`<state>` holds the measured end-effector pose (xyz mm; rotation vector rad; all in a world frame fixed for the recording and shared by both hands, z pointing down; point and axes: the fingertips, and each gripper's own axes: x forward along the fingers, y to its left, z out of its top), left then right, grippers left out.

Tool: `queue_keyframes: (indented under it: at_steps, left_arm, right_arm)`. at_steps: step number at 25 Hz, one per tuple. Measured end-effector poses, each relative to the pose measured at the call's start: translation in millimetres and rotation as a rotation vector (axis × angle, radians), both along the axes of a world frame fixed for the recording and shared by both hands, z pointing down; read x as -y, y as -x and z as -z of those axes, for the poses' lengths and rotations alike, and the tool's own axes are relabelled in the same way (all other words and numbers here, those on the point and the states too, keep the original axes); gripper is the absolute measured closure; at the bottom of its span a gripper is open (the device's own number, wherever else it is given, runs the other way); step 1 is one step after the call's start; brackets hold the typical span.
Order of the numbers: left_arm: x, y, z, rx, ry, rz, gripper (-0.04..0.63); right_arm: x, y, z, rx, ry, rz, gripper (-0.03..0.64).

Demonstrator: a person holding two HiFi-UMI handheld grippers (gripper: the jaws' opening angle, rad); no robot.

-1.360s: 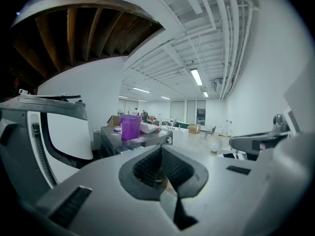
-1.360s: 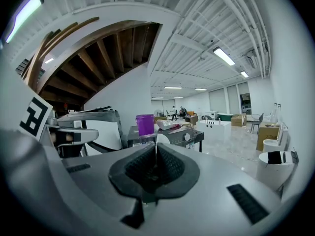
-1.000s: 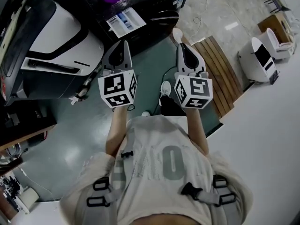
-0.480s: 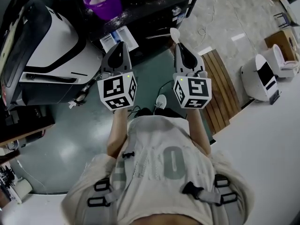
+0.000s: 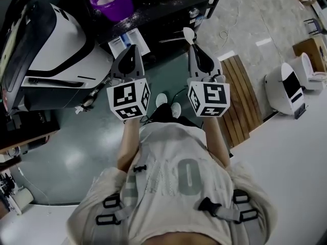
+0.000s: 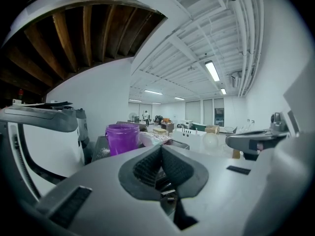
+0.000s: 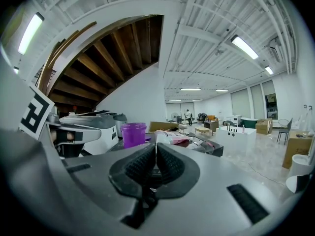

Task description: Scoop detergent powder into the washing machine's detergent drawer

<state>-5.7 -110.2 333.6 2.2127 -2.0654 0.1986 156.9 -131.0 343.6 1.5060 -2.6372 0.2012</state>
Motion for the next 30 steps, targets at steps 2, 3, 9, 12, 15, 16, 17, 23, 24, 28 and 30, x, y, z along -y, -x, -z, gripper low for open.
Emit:
queue_keyframes:
  at_steps: [2,3,9,12,15,16,17,23,24,28,30]
  left_arm:
    - [1,2,1,0.003,-0.001,0.002,0.575]
    - [2,3,1,0.004,-0.001,0.004,0.575]
    - [6,8,3,0.008,-0.005,0.006,0.575]
    - [9,9,1,0.009,-0.009,0.005,0.575]
    - [12,13,0,0.011,-0.011,0.007,0.575]
    - [13,15,0,0.012,-0.013,0.009,0.575]
    - [15,17,0,0.014,-0.015,0.012,0.575]
    - [24,32,-4,0.015,-0.021,0.035,0.575]
    - [28,34,-6,0.015,-0.022,0.039,0.575]
    - [43,50,-14,0.011,-0.01,0.07,0.575]
    - [52,58,-15,0.009,-0.008,0.087,0.575]
  right_arm:
    - [3,2,-1,0.003,0.005,0.001,0.607]
    - [4,4,-2,0.006,0.008,0.002,0.607]
    - [7,12,-2,0.01,0.007,0.014,0.606]
    - [11,14,-3,0.014,0.008,0.016,0.606]
    - [13,17,-6,0.019,0.012,0.015,0.606]
    - [14,18,-8,0.022,0.015,0.015,0.606]
    - [16,19,-9,0.024,0.018,0.015,0.606]
    - [28,29,-18,0.025,0.02,0.023,0.607]
    - [33,31,-19,0.026,0.022,0.025,0.606]
    - [52,45,-27,0.025,0.038,0.048,0.606]
    - [64,53,-27,0.023,0.037,0.064,0.606]
